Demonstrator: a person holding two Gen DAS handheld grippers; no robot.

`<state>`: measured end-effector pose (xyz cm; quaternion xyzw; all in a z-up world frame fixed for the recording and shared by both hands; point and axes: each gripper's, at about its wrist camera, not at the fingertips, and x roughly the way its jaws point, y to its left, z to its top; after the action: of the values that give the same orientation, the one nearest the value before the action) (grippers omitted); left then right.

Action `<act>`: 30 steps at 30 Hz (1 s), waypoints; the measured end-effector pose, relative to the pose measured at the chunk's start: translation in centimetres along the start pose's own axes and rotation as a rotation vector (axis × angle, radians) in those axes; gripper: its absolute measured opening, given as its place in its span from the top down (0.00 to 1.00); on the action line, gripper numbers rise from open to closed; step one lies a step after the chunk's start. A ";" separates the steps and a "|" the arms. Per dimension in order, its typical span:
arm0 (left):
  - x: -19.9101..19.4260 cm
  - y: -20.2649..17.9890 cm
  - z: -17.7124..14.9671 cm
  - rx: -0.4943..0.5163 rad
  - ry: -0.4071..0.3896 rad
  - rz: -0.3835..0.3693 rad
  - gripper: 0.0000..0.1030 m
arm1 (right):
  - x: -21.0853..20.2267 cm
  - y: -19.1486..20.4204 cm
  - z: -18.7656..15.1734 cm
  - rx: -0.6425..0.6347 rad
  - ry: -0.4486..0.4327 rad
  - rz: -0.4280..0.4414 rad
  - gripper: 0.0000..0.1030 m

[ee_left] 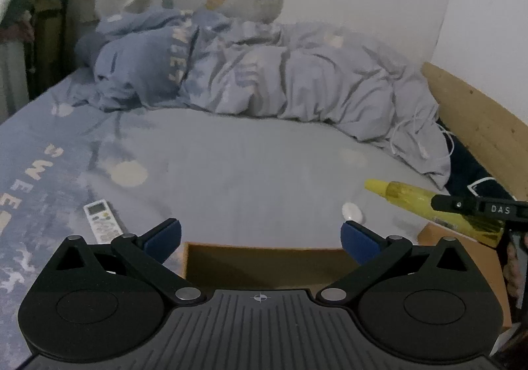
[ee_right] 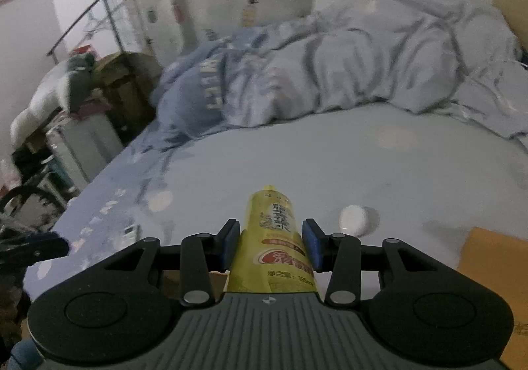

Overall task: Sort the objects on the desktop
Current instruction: 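Lift the yellow bottle with the right tool and carry it toward the box, then lower the yellow bottle into the cardboard box and open the right tool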

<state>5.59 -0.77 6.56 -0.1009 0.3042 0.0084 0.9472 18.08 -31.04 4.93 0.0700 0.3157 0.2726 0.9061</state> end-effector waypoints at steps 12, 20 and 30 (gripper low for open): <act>-4.9 1.3 -0.1 -0.011 -0.058 0.011 0.00 | -1.8 5.9 -0.5 -0.079 -0.012 0.099 0.57; -6.2 2.6 -1.5 -0.026 -0.052 0.018 0.00 | -1.3 7.9 -1.6 -0.109 0.012 0.122 0.57; -6.3 4.1 -3.3 -0.051 -0.042 0.033 0.00 | -0.3 9.6 -4.1 -0.126 0.065 0.123 0.58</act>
<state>-1.79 2.89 6.80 -0.1196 0.2857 0.0340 0.9502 11.07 -23.35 4.70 0.0231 0.3222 0.3493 0.8796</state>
